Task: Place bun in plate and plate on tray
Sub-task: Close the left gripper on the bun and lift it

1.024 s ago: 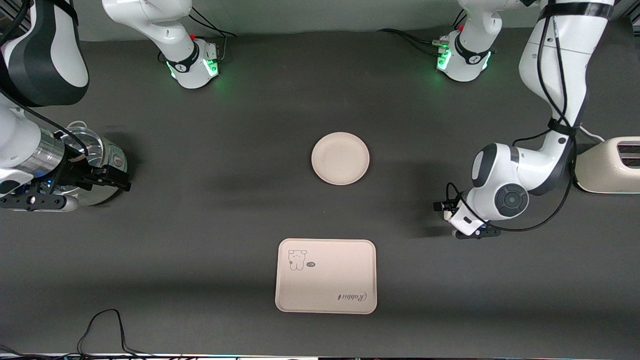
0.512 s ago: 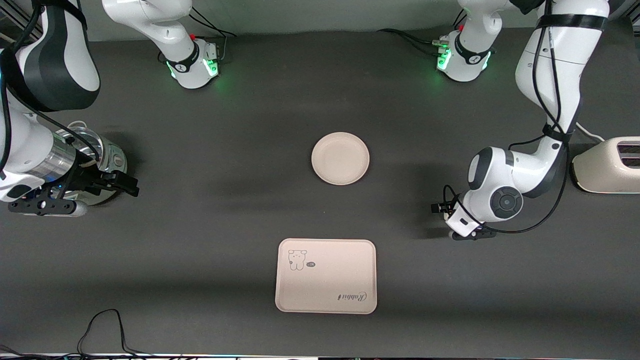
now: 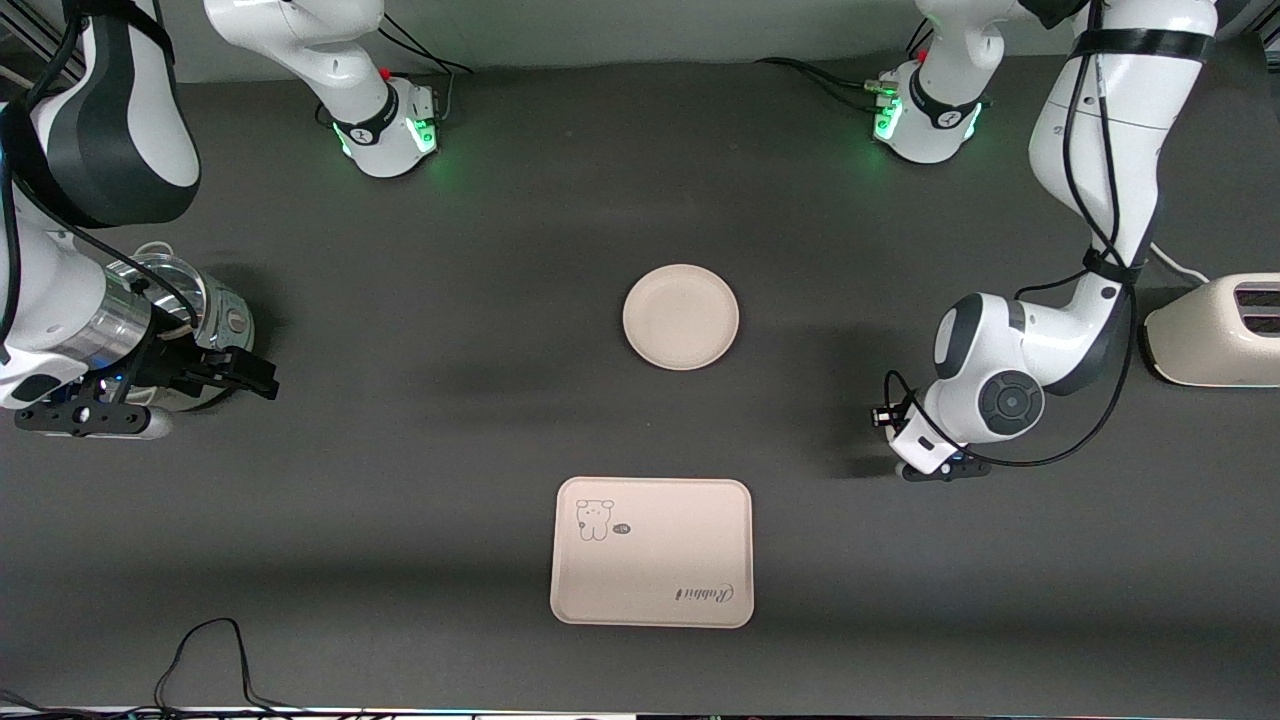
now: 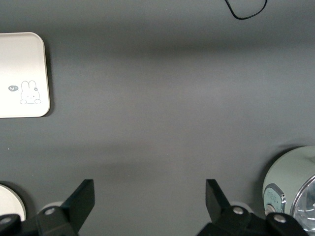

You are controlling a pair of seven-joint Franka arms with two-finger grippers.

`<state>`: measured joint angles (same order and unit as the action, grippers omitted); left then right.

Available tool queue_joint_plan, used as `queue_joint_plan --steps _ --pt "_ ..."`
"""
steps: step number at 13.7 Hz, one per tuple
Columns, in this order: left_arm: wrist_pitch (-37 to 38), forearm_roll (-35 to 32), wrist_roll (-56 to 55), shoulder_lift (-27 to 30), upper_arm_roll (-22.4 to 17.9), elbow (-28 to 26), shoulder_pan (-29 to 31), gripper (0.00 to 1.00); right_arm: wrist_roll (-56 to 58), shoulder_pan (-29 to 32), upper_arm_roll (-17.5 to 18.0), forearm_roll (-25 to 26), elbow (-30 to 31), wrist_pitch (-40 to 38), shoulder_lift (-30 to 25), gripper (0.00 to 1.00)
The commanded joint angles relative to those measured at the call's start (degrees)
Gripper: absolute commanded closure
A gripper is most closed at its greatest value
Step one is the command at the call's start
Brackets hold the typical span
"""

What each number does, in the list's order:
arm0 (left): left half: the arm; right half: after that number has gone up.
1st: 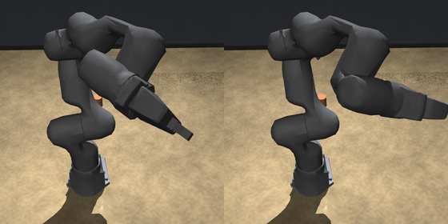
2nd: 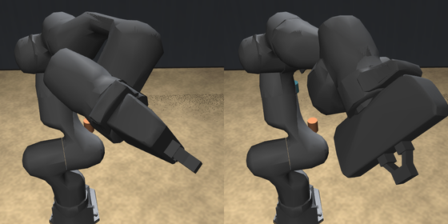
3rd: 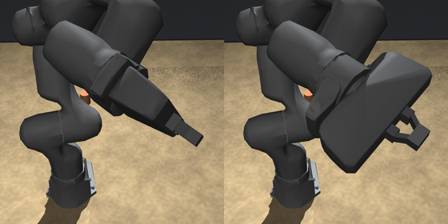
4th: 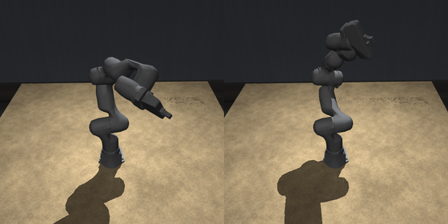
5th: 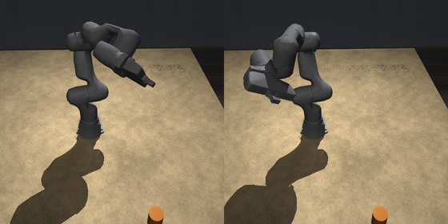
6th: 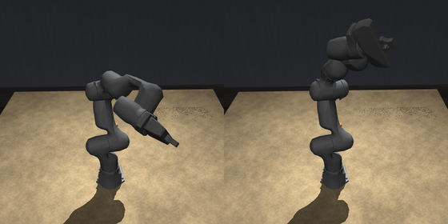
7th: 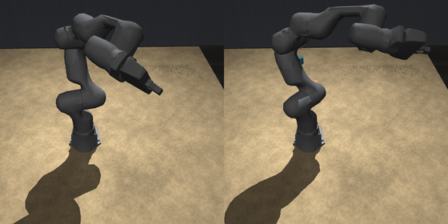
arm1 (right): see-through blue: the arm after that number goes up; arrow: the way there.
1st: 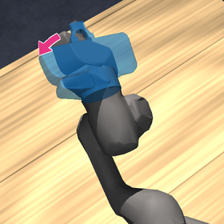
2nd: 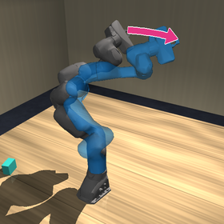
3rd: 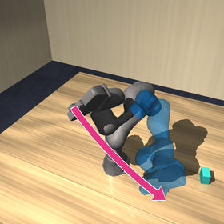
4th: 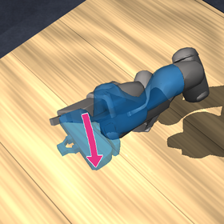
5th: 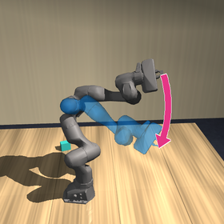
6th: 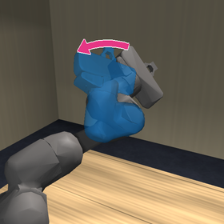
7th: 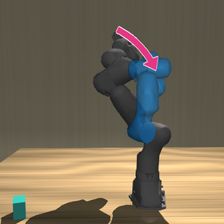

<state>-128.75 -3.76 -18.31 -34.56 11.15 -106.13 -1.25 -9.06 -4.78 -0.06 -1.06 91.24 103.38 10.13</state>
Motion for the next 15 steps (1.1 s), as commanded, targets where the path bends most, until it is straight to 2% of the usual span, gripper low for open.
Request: queue_joint_plan --steps 1,6,8,12,14,15 --pt "3.9 -0.5 0.3 4.1 0.0 -0.9 -0.4 0.91 -1.3 -0.2 0.0 -1.0 -1.7 -0.1 0.9 0.00" --pt "19.1 0.0 0.3 18.1 1.1 -0.1 -0.9 0.89 -1.4 -0.1 0.0 -1.0 -2.0 -0.1 0.9 0.01" --pt "26.4 0.2 0.1 22.0 2.6 2.7 -1.0 0.89 -1.5 -0.1 0.0 -1.0 -2.2 -0.1 1.3 0.01" --pt "39.8 3.8 -1.3 24.4 6.6 12.4 -1.0 0.87 -5.7 -0.1 2.3 -0.9 -2.6 -0.1 1.5 0.01" --pt "41.4 4.1 -4.9 24.5 9.7 15.1 -1.0 0.87 -6.0 -0.1 2.5 -0.9 -3.7 -0.2 2.6 0.01" --pt "41.2 4.2 -8.6 24.4 12.6 16.0 -1.0 0.87 -6.0 -0.1 3.0 -0.8 -4.2 -0.2 3.2 0.01"
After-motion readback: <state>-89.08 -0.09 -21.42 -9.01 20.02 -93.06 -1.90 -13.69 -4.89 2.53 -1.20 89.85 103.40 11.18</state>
